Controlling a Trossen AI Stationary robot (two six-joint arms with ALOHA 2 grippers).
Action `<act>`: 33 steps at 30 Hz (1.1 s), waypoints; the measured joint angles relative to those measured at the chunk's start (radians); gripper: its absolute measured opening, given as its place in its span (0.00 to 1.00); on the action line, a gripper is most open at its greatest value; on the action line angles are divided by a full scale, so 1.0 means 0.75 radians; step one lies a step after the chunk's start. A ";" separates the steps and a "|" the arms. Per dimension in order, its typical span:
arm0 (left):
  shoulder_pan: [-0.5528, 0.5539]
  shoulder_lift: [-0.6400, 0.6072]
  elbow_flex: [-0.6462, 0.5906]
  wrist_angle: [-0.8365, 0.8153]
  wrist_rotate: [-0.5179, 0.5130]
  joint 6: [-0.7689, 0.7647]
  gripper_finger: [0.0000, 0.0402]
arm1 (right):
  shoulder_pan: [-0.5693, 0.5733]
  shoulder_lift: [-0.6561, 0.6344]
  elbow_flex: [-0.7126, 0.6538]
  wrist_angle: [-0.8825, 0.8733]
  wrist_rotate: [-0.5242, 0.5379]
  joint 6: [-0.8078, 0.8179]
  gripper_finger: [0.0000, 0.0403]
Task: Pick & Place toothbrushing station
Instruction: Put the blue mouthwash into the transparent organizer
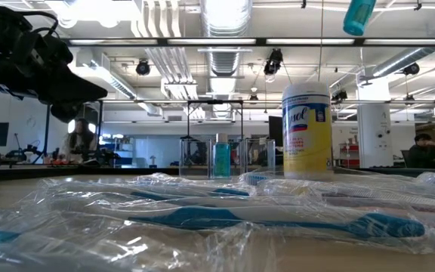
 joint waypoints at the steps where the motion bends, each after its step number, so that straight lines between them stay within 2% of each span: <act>1: -0.001 0.000 0.000 0.000 0.000 -0.012 0.04 | 0.000 -0.021 -0.023 0.002 0.000 0.004 0.24; 8: -0.001 0.000 0.000 0.008 -0.001 -0.034 0.03 | 0.000 -0.160 -0.195 0.012 0.003 0.006 0.24; 22: 0.000 0.000 0.000 0.011 -0.004 -0.033 0.03 | 0.000 -0.527 -0.601 0.177 -0.002 0.014 0.24; 27: 0.000 0.000 0.000 0.011 -0.008 -0.034 0.03 | 0.000 -0.649 -0.743 0.338 -0.079 0.002 0.24; 33: 0.000 0.000 0.000 0.011 -0.009 -0.035 0.03 | 0.000 -0.773 -0.910 0.361 -0.083 0.068 0.24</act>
